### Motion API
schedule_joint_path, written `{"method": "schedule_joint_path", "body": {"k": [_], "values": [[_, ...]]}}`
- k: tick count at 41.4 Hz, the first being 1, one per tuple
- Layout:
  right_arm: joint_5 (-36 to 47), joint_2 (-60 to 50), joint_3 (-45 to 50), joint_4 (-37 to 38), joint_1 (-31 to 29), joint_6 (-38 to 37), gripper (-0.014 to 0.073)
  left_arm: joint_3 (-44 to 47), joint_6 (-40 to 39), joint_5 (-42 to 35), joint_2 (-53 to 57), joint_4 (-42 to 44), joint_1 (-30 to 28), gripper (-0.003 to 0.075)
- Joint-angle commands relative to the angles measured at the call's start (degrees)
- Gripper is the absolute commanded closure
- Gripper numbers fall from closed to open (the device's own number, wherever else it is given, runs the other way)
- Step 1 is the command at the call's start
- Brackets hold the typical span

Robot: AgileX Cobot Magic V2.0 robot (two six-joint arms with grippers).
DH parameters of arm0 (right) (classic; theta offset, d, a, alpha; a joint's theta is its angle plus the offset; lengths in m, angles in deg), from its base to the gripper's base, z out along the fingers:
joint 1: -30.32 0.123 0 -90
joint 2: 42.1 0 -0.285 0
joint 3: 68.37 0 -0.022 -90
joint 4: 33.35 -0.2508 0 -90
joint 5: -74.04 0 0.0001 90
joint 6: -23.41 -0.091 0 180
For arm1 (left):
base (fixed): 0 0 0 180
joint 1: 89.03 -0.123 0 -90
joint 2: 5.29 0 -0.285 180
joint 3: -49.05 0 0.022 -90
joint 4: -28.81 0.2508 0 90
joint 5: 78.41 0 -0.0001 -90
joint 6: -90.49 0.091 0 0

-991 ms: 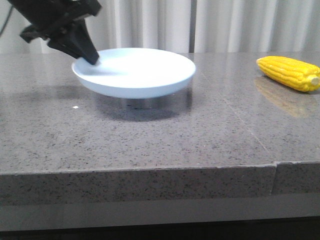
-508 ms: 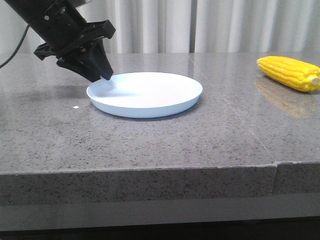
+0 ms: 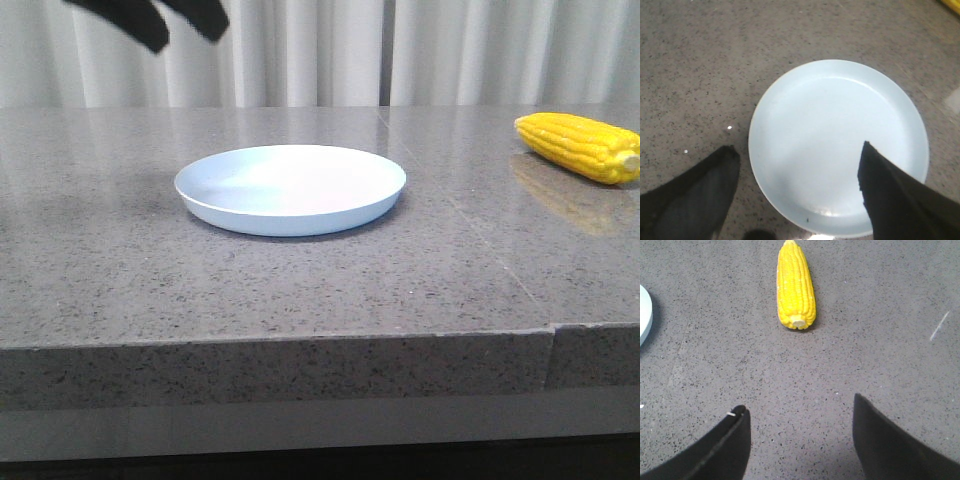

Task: Place corn on plate with both arms
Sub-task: 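Release the plate and withdraw the left gripper upward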

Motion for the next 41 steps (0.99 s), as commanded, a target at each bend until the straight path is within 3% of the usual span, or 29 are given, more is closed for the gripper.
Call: {"method": "schedule_joint_path", "body": {"k": [1,8,28,41], "values": [[3.3,0.51,-1.83,0.59,-0.05,0.46,0.0117,-1.25,-5.15,0.35,7.23,7.44,3.43,0.0229],[3.3,0.51,-1.83,0.59,-0.05,0.46,0.0117,3.27,-13.25,1.11,15.04,18.95,7.15,0.0229],[3.3,0.51,-1.83,0.59,-0.05,0.46,0.0117,25.96,-21.29,-2.05,39.34,21.73,7.28,0.0229],[3.37,0.51,-1.83,0.59,-0.05,0.46,0.0117,33.2,-22.07,-1.34,51.4,21.73,7.28,0.0229]]}}
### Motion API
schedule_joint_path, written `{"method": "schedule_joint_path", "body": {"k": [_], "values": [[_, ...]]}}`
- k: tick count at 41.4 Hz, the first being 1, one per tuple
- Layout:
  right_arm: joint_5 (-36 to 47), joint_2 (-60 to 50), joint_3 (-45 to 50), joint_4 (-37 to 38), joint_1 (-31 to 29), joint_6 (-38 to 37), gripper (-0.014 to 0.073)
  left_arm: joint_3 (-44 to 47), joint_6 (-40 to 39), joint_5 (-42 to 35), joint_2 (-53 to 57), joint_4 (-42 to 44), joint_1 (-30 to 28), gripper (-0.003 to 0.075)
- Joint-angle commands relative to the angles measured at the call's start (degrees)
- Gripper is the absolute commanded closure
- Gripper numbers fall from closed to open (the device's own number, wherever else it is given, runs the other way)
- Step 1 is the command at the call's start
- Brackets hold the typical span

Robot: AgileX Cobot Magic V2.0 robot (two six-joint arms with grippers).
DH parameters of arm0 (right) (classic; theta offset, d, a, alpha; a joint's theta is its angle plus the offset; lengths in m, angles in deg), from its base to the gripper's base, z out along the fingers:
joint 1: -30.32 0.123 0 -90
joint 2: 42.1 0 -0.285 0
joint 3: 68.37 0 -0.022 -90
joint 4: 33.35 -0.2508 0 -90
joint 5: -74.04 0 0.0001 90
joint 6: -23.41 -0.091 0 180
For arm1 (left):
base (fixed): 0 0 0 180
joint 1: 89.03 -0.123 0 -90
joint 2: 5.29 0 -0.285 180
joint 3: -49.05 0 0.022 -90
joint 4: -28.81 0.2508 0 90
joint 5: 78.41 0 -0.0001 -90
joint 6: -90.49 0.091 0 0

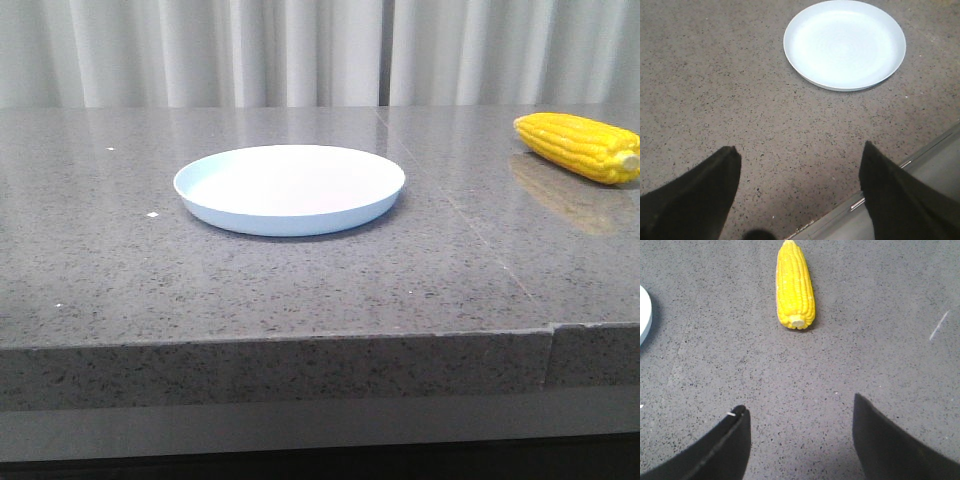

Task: Place corn on plate with both arms
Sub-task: 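Release the plate and withdraw the left gripper upward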

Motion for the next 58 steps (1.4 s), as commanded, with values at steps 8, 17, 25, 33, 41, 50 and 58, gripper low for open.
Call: {"method": "schedule_joint_path", "body": {"k": [8,17,25,33,41,50,58], "values": [[3.22,0.51,-1.83,0.59,-0.05,0.46,0.0117,0.06,-0.72,-3.29,4.58,0.0,0.51,0.0229],[3.13,0.51,-1.83,0.59,-0.05,0.46,0.0117,0.06,-0.72,-3.29,4.58,0.0,0.51,0.0229],[3.18,0.75,-1.83,0.59,-0.05,0.46,0.0115,0.06,-0.72,-3.29,4.58,0.0,0.51,0.0229],[2.13,4.29,-3.25,0.59,-0.05,0.46,0.0066,0.06,-0.72,-3.39,4.58,0.0,0.51,0.0229],[-0.55,9.95,-7.68,1.14,-0.05,0.46,0.002,0.06,-0.72,-3.83,4.58,0.0,0.51,0.0229],[-1.0,17.37,-13.86,1.3,-0.26,0.46,0.002,0.06,-0.72,-3.83,4.58,0.0,0.51,0.0229],[-6.84,28.38,-23.3,1.3,-2.69,0.46,0.002,0.06,-0.72,-3.83,4.58,0.0,0.51,0.0229]]}}
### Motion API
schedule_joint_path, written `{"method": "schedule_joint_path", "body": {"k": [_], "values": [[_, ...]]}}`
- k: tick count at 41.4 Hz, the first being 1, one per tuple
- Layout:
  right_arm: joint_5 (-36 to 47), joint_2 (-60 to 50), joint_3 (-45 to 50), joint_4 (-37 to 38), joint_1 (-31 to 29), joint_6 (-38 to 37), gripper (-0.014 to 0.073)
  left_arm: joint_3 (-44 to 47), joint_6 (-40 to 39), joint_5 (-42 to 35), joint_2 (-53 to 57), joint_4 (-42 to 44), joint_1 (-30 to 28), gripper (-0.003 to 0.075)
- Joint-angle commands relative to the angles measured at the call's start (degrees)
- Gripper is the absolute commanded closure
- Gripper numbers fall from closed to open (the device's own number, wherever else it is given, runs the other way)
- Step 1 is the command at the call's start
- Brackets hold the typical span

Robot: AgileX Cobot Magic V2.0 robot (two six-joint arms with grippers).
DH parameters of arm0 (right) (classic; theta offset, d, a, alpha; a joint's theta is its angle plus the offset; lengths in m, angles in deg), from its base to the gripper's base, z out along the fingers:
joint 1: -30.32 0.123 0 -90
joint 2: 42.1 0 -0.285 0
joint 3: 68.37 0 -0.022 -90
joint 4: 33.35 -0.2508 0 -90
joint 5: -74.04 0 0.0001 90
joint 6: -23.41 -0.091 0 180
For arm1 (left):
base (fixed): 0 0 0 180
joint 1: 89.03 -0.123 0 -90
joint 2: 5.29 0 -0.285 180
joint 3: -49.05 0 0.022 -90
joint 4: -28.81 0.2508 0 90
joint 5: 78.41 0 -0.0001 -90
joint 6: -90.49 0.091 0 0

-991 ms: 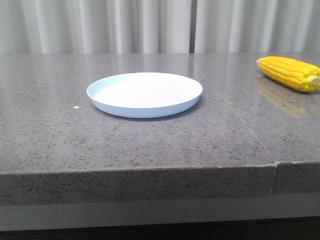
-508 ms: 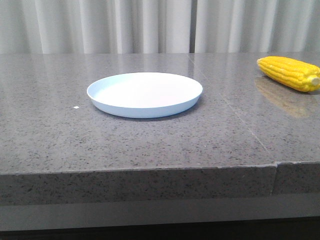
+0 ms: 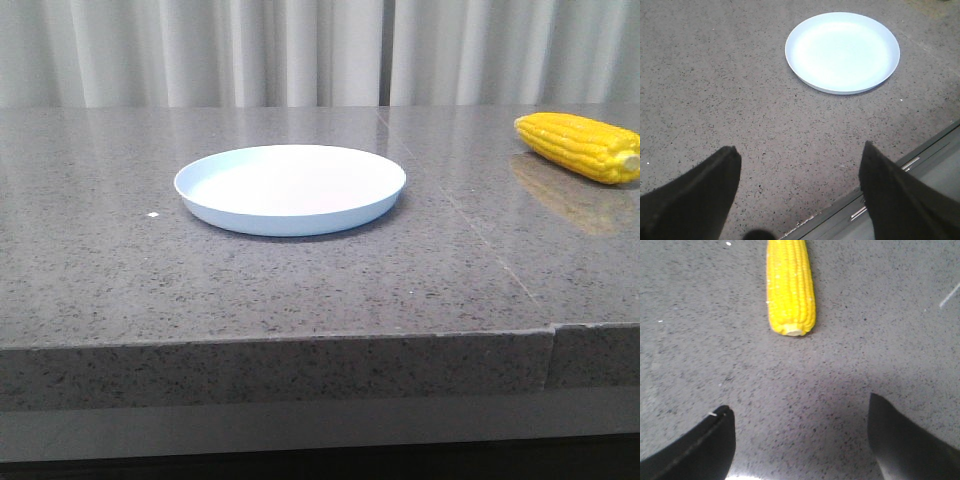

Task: Place corn on plate with both arms
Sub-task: 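Release the plate and withdraw the left gripper upward, then lower the right gripper onto the yellow corn cob and close it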

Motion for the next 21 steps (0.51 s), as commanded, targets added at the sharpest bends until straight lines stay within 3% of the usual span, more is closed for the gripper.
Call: {"method": "schedule_joint_path", "body": {"k": [1,7,13,21], "values": [[-0.57,4.8,-6.45,0.7,-1.94,0.46,0.002,-1.54,-0.47,-4.09,-0.05,0.0,0.48,0.0229],[-5.03,11.99,-14.45,-1.16,-5.15,0.77,0.002,-1.54,-0.47,-4.09,-0.05,0.0,0.48,0.0229],[-11.26,18.8,-22.41,-4.62,-5.85,6.46,0.002,-1.54,-0.47,-4.09,-0.05,0.0,0.48,0.0229],[-10.87,27.87,-31.39,-6.14,-5.85,7.65,0.002,-1.54,-0.47,-4.09,-0.05,0.0,0.48,0.0229]]}}
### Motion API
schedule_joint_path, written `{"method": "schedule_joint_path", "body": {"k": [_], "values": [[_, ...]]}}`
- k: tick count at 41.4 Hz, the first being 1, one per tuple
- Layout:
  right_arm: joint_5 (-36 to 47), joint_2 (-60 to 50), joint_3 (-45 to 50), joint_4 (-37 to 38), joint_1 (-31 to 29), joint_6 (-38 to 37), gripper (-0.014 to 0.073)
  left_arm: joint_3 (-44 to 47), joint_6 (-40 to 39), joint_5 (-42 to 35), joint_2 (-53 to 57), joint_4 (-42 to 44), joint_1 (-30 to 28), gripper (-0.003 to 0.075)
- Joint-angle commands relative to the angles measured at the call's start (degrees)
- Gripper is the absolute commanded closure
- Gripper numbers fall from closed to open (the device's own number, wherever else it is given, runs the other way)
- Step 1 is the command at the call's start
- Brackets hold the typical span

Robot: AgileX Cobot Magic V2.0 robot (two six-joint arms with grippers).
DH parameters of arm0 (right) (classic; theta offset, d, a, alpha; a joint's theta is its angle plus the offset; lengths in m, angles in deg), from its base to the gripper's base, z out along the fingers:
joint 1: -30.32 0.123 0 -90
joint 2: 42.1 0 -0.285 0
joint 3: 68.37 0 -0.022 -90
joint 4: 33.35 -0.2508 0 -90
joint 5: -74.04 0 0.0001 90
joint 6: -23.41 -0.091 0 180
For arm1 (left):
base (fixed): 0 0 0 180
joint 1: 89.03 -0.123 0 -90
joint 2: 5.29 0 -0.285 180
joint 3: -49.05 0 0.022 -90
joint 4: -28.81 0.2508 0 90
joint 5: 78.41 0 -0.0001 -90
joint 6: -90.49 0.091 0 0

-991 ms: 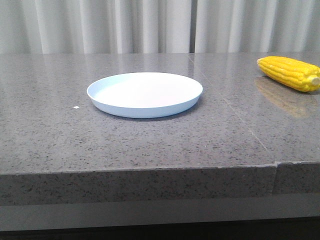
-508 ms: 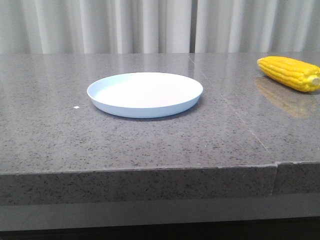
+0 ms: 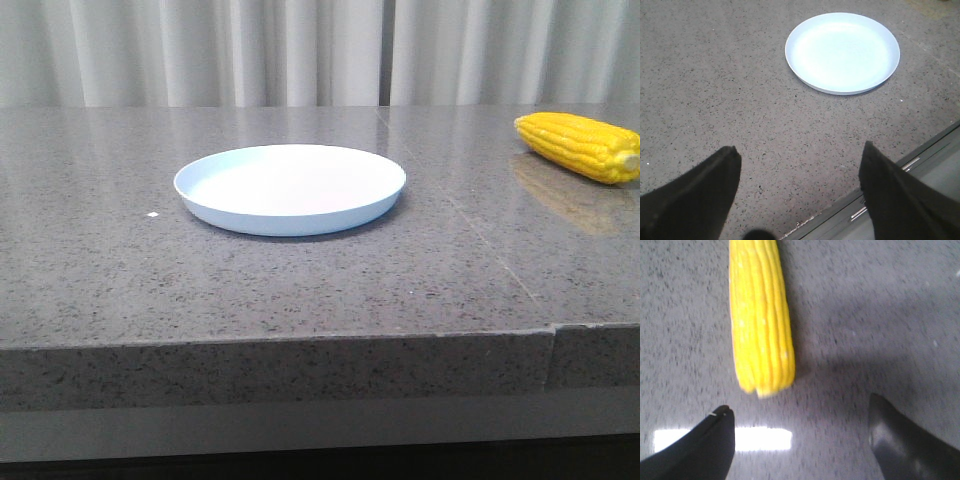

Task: Place corn on plate with both arms
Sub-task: 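Lower the right gripper onto the yellow corn cob and close it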

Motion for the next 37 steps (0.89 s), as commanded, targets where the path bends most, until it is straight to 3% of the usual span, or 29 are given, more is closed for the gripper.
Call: {"method": "schedule_joint_path", "body": {"k": [1,11,31,37], "values": [[1.69,3.01,-6.13,-0.57,-0.41,1.3,0.002,-1.54,-0.47,-3.99,-0.05,0.0,0.48,0.0229],[-1.02,12.47,-15.3,-8.5,0.62,6.68,0.002,-1.54,-0.47,-3.99,-0.05,0.0,0.48,0.0229],[3.53,20.72,-18.79,-8.36,4.04,7.23,0.002,-1.54,-0.47,-3.99,-0.05,0.0,0.48,0.0229],[3.69,21.23,-18.79,-8.36,4.58,7.33,0.0081,-1.54,-0.47,-3.99,-0.05,0.0,0.48,0.0229]]}}
